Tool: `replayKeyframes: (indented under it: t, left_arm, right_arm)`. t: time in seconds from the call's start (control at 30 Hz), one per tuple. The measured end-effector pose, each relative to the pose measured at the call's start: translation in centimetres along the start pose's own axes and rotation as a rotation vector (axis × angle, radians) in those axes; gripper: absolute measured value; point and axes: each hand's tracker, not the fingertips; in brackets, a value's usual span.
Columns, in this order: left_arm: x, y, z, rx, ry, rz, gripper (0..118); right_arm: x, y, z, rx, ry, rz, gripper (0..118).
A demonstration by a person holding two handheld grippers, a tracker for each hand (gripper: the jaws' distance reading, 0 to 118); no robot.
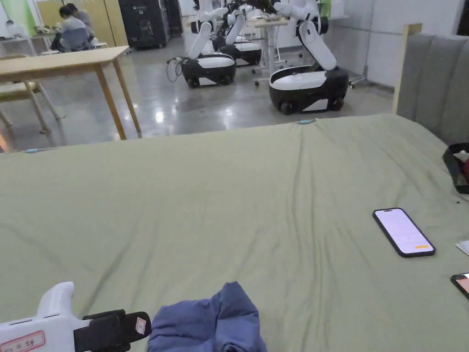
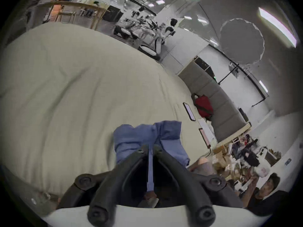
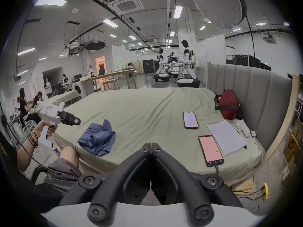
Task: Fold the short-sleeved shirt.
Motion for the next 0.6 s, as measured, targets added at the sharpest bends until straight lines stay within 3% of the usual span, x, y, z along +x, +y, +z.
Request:
replayKeyframes:
  t: [0.1,0.23,0.4,0.5,0.6]
  left_arm:
    - [1.8,-0.3,-2.2,-0.041,-0.033,-0.09,5]
    - [5.2,-1.3,-10.2,-0.157,-0.019,-0.152,5]
    - [7.9,-3.2,-18.1,-0.263,-0.045,-0.197,5]
    - [7.7,-4.2,-20.2,-0.298,-0.048,-0.146,5]
    - [7.0,-3.5,-18.5,-0.267,-0.083,-0.045,5]
  right_arm:
    - [-0.6,0.2,-0.7,0.005,0.026,0.013,1]
    - [-1.6,0.1,-0.4,0.016,0.059,0.024,1]
    - [-2.1,-0.8,1.0,-0.011,0.032,0.026,1]
    - [-2.5,-1.2,1.0,-0.019,-0.016,0.034,1]
    - [-3.6,-1.0,-0.8,-0.026,0.026,0.017,1]
